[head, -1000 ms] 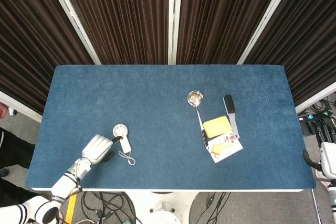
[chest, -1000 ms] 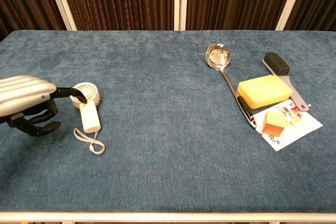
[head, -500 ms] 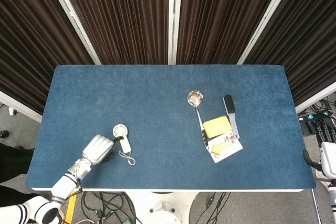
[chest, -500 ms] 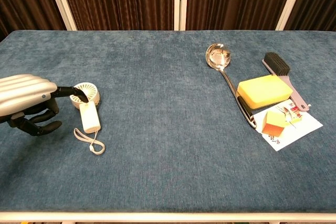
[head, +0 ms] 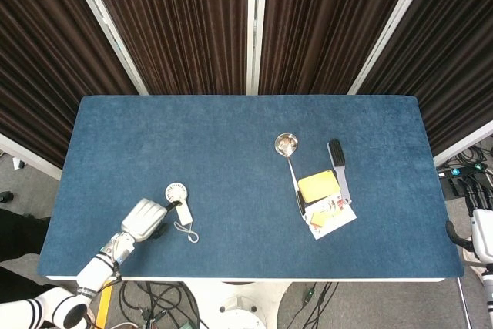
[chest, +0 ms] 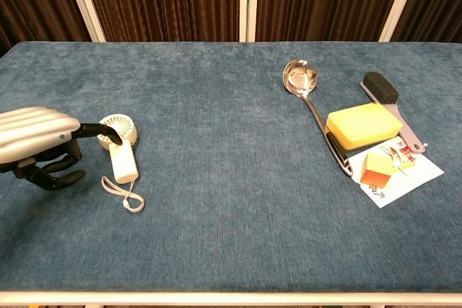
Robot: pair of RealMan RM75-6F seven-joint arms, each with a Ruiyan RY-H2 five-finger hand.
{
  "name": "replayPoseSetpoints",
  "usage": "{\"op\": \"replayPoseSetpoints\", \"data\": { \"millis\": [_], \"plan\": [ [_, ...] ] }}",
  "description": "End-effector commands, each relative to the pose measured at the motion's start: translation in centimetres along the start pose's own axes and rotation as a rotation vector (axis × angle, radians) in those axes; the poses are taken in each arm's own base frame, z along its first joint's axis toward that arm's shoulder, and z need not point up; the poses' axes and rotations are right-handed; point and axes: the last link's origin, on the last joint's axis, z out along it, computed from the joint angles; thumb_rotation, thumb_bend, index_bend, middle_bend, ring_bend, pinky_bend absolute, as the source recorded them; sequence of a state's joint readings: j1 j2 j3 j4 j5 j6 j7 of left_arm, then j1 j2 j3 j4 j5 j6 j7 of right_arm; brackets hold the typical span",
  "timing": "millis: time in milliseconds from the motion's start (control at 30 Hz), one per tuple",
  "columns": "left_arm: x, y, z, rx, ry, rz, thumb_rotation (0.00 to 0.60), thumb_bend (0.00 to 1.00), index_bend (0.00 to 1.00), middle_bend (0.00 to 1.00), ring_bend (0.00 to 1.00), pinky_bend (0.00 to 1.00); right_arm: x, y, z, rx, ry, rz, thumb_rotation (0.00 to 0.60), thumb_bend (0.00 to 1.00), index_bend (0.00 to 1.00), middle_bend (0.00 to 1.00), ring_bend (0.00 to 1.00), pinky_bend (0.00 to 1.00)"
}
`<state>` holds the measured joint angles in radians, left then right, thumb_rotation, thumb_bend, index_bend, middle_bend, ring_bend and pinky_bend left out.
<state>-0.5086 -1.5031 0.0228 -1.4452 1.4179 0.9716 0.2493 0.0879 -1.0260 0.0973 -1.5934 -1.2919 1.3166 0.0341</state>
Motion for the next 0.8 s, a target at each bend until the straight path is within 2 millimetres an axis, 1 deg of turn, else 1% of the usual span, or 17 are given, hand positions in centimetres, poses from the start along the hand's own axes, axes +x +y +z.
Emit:
{"op": "replayPoseSetpoints", "data": {
  "millis": [33, 400, 800],
  "plan": [
    [0.0, 0.0, 0.0, 0.001, 0.003, -0.002, 0.600, 0.46, 0.19, 0.86, 0.88, 0.91, 0.0, 0.0, 0.0, 0.001, 0.001, 0.000, 0.600, 0.30, 0.00, 0.00, 0.00, 0.00],
    [0.0, -0.2, 0.0, 0.004, -0.003, -0.016, 0.600, 0.46, 0.19, 0.86, 0.88, 0.91, 0.0, -0.1, 0.0, 0.004, 0.000, 0.001, 0.600, 0.30, 0.00, 0.00, 0.00, 0.00],
    [-1.4, -1.0, 0.2, 0.029, -0.051, -0.071, 0.600, 0.45, 0.19, 0.86, 0.88, 0.91, -0.1, -0.2, 0.0, 0.007, -0.003, -0.001, 0.600, 0.30, 0.00, 0.00, 0.00, 0.00]
  ]
}}
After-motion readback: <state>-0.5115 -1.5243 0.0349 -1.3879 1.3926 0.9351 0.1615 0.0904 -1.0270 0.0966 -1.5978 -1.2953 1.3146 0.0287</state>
